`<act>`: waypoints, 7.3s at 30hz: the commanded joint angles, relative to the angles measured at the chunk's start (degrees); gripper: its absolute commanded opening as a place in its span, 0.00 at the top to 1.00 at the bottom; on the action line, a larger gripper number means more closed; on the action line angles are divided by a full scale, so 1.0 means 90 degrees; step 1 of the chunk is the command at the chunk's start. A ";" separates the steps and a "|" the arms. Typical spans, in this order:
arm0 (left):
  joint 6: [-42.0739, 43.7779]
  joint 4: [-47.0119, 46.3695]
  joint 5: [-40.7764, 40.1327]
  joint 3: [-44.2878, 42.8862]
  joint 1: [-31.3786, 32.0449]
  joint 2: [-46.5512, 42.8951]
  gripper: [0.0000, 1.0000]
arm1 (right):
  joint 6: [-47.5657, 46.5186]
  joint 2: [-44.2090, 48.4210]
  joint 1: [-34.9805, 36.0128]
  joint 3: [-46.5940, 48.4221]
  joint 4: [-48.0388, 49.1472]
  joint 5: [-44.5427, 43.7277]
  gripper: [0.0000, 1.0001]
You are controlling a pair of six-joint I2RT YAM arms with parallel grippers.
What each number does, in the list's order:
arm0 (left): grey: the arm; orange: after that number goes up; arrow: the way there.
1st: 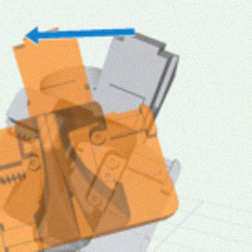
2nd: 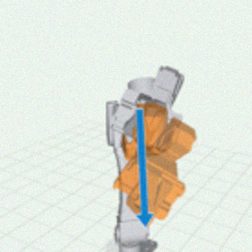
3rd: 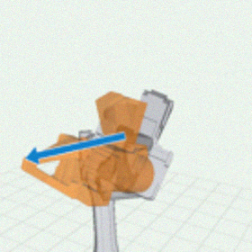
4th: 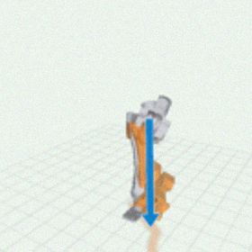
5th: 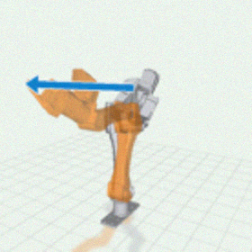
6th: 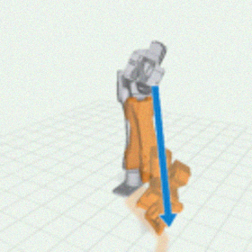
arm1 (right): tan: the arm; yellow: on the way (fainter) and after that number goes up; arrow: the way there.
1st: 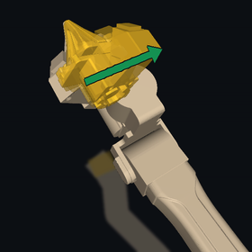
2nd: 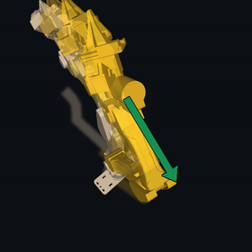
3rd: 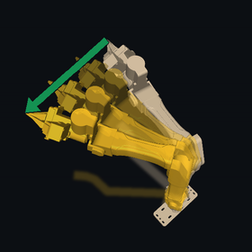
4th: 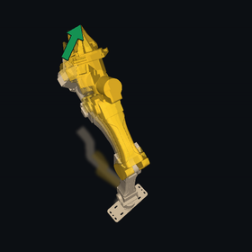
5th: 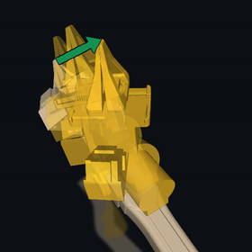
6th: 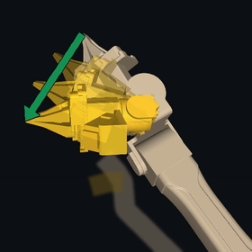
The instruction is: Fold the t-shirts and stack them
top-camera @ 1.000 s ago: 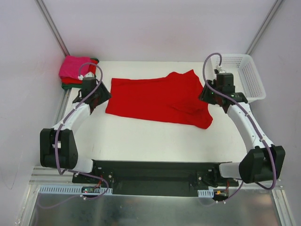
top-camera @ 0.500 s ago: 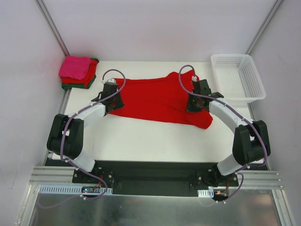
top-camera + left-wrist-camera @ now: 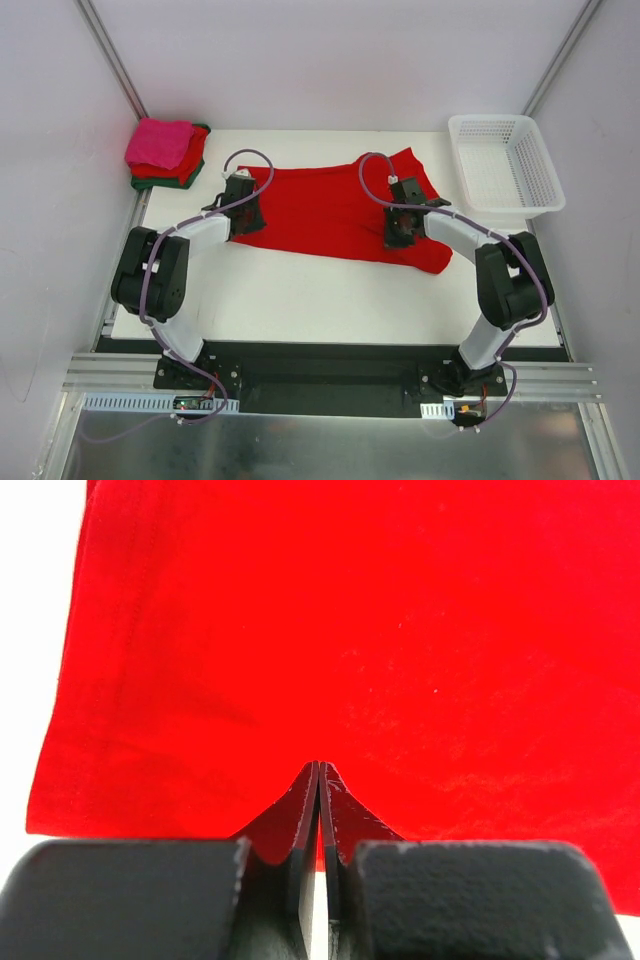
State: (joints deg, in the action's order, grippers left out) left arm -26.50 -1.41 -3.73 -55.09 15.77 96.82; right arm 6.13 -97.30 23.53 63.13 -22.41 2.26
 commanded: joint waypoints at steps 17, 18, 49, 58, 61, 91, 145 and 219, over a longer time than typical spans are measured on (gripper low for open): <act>-0.0151 -0.0097 0.0023 0.0105 0.0025 0.0298 1.00 | -0.0086 -0.0791 0.0208 0.0173 0.0293 -0.0134 0.99; -0.0161 -0.0107 0.0023 0.0173 0.0035 0.0288 1.00 | -0.0086 -0.0791 0.0227 0.0153 0.0303 -0.0134 0.99; -0.1128 0.0595 -0.0182 0.2165 0.0045 -0.1469 1.00 | 0.0968 0.0654 0.1389 -0.1243 -0.1005 -0.0876 0.99; -0.1440 0.1162 -0.0211 0.2664 0.0064 -0.2602 1.00 | 0.1301 0.1035 0.1858 -0.1536 -0.1298 -0.0993 0.99; -0.1538 0.1309 -0.0162 0.2752 0.0055 -0.2924 1.00 | 0.1389 0.1230 0.2024 -0.1614 -0.1396 -0.1120 0.98; -0.1157 0.1465 -0.0123 0.2928 0.0074 -0.4937 1.00 | 0.0998 0.1807 0.0911 -0.1634 -0.0850 -0.1892 0.60; -0.1108 0.1563 -0.0211 0.2869 0.0084 -0.4839 0.99 | 0.0491 0.1817 0.0852 -0.0824 -0.1006 -0.2156 0.98; -0.0728 0.1612 0.0179 0.2664 0.0074 -0.4703 0.99 | 0.0344 0.0927 0.0813 -0.0392 -0.0527 -0.2391 0.54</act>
State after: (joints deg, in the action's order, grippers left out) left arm -35.53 13.32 -4.40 -28.69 15.84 54.39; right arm 6.24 -93.43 31.20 62.46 -26.48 -20.25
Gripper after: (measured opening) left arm 0.009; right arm 0.461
